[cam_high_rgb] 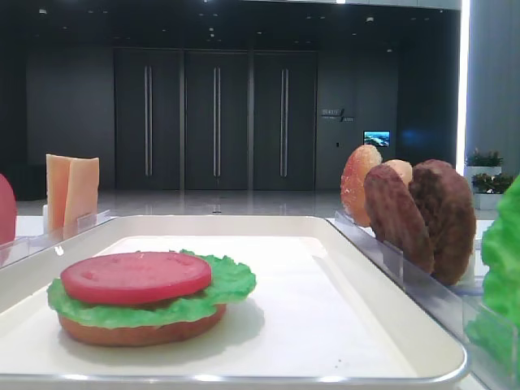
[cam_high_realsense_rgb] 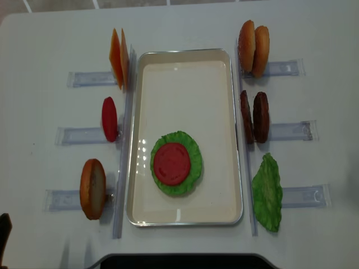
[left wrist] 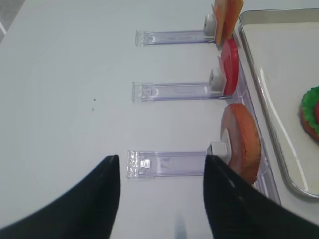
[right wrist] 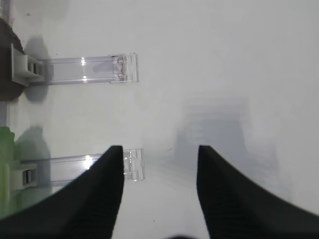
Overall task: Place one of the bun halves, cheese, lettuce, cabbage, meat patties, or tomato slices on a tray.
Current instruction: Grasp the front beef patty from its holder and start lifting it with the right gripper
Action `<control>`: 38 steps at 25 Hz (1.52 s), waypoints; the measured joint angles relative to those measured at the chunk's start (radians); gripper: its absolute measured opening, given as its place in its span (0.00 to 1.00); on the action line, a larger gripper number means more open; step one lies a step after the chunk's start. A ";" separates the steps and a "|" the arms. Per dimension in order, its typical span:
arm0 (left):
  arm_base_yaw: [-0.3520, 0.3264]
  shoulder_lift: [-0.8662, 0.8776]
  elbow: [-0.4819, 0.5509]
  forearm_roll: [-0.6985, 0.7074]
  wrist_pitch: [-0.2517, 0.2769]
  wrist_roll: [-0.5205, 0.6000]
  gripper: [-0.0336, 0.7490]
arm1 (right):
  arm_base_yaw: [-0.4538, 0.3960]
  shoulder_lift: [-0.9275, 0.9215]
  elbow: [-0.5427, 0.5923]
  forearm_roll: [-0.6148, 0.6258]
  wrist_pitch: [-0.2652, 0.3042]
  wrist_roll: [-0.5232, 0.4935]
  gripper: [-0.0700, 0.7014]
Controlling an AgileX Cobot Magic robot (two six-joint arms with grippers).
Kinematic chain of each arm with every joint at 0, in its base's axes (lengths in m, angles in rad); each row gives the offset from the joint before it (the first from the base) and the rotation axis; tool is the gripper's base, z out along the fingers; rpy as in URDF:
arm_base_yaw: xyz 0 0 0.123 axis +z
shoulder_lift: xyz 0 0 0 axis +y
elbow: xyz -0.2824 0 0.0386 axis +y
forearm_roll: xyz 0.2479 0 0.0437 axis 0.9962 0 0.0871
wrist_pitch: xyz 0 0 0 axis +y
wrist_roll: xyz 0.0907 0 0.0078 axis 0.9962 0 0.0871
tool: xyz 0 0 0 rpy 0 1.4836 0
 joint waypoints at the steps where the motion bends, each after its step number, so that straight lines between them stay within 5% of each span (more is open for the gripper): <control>1: 0.000 0.000 0.000 0.000 0.000 0.000 0.56 | 0.000 0.049 -0.023 0.001 0.000 0.000 0.52; 8: 0.000 0.000 0.000 0.000 0.000 -0.001 0.56 | 0.000 0.250 -0.118 0.024 -0.003 -0.002 0.52; 18: 0.000 0.000 0.000 0.000 0.000 -0.001 0.56 | 0.013 0.282 -0.145 0.049 -0.003 -0.014 0.53; 38: 0.000 0.000 0.000 0.000 0.000 -0.001 0.56 | 0.436 0.562 -0.379 0.071 -0.079 0.145 0.67</control>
